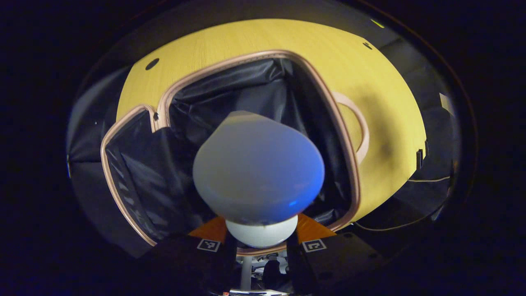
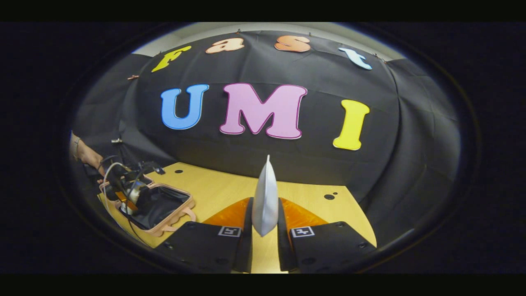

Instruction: First open the suitcase, pack the skin care products into it, and then close the suitcase.

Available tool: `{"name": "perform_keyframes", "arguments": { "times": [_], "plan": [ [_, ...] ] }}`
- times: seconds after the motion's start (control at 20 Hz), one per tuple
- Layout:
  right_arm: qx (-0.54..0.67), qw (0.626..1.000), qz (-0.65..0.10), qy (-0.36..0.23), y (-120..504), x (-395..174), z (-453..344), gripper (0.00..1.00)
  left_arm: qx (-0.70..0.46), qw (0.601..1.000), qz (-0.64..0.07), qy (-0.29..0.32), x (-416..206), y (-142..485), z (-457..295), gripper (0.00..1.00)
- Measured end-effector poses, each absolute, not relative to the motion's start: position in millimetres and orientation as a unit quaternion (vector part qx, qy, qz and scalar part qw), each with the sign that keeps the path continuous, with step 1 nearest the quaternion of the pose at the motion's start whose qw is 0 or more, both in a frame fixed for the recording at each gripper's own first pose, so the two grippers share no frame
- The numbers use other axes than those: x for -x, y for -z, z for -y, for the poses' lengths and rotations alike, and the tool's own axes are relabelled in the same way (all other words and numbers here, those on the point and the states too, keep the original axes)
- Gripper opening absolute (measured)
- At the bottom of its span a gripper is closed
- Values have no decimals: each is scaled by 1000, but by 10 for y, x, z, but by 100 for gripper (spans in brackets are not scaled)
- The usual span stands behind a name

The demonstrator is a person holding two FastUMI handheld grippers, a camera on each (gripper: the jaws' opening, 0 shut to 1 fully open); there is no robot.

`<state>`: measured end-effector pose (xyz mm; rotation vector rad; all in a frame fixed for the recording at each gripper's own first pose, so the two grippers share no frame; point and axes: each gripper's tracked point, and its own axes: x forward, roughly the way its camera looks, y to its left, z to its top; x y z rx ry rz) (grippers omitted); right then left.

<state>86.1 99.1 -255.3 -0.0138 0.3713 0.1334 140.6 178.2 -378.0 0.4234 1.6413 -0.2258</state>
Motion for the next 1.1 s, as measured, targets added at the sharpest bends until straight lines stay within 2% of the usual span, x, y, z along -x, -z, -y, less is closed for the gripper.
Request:
{"name": "perform_keyframes", "arguments": {
  "times": [0.1,0.15,0.3,0.35,0.45,0.5,0.55,0.6,0.65,0.7,0.75,0.9,1.1],
  "plan": [
    [13,982,-181,-57,2484,-830,-949,29,-189,638,-742,80,-1398,3978,-1932,58],
    [17,982,-180,-53,2456,-820,-923,29,-184,636,-746,64,-1401,4035,-1979,55],
    [30,981,-183,-49,2439,-801,-900,29,-156,648,-744,46,-1471,4091,-2038,59],
    [37,981,-185,-48,2454,-795,-898,34,-151,653,-741,43,-1474,4093,-2020,63],
    [38,979,-194,-52,2504,-770,-974,24,-143,658,-738,51,-1434,4096,-2018,64],
    [35,978,-200,-57,2527,-763,-1042,24,-137,664,-732,63,-1423,4075,-1956,70],
    [33,976,-207,-63,2559,-754,-1134,29,-142,672,-723,72,-1428,4030,-1925,73],
    [33,974,-212,-74,2575,-751,-1253,29,-157,687,-704,83,-1477,3947,-1921,90],
    [34,972,-216,-88,2592,-757,-1393,29,-174,707,-679,95,-1552,3867,-1938,96],
    [32,969,-221,-104,2603,-762,-1552,29,-191,727,-651,108,-1613,3751,-1938,99],
    [25,966,-228,-121,2619,-777,-1733,26,-202,747,-623,117,-1642,3619,-1914,96],
    [-15,950,-257,-177,2659,-813,-2311,29,-188,800,-555,129,-1632,3241,-1871,98],
    [-60,913,-324,-242,2996,-828,-3167,29,-121,860,-486,96,-1546,2864,-2136,99]
  ]
}}
